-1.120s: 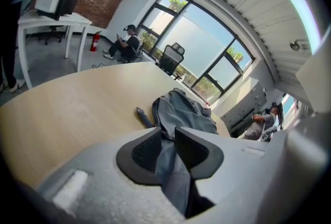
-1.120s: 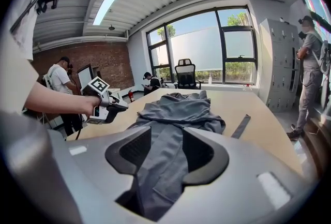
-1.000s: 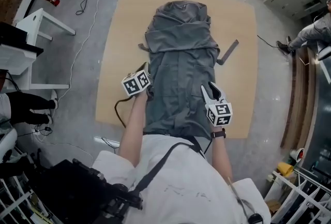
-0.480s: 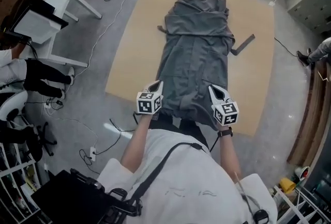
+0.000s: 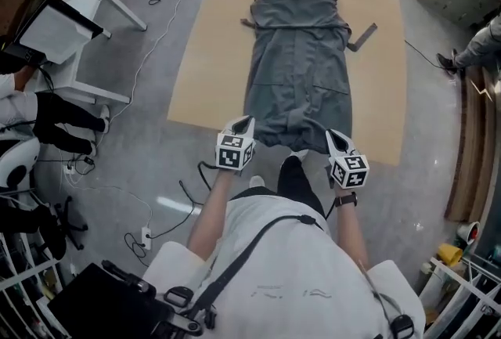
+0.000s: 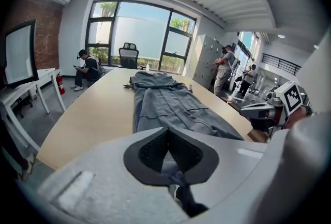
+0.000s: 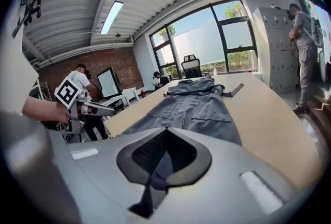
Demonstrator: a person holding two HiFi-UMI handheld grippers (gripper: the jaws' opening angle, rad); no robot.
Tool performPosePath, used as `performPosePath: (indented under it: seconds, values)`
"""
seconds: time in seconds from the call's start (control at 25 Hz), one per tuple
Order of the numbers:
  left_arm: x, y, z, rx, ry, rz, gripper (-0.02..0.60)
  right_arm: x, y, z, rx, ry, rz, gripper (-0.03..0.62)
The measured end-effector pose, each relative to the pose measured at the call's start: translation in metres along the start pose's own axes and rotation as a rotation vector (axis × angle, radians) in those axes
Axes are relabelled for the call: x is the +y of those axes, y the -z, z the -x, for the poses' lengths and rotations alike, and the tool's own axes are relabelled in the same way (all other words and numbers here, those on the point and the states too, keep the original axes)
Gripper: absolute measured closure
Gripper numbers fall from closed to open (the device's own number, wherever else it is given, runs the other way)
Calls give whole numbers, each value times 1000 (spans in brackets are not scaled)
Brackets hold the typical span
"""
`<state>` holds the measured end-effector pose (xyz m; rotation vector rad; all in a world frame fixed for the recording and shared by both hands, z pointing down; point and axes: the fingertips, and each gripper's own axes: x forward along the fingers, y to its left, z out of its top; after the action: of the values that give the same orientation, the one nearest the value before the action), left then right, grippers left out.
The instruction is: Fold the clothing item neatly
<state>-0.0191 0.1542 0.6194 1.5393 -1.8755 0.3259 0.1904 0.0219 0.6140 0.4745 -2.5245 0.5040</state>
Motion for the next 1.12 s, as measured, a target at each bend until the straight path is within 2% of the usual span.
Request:
performPosePath:
  seconds: [0.08,0.24,0.36,0.48,0.52,0.56,0.6,0.64,0.68,0.76,1.0,1.12]
  values:
    - [-3,6,8,-13,15,-18,580,21,7,0,-4,-3,8,591]
    - [-16,41,22,15,28,16,572,50,41,7,47,-18,-12,588]
    - [-20,53,26,38,9,-7,547,52,54,4,92,-39,11,571]
    - [-20,64,17,62,-20,-59,527,40,54,-8,130,-56,84,543]
    - [-23,68,12,70,-17,-71,510,36,56,-11,151,-71,110,521]
    - [-27,70,6,81,-7,-83,478,35,60,-16,179,-95,135,472]
    - [-31,71,1,91,7,-96,454,35,65,-21,212,-119,162,382]
    - [-37,71,-4,100,22,-114,433,36,72,-26,244,-137,199,304]
    - [-44,71,-10,109,36,-144,417,36,79,-28,271,-146,249,263]
    - [-55,74,-23,130,52,-235,391,34,92,-32,303,-147,357,233]
    - [-58,82,-56,244,46,-504,334,22,119,-45,373,-171,509,218]
    - [-43,92,-70,295,9,-517,330,13,129,-53,403,-166,549,247]
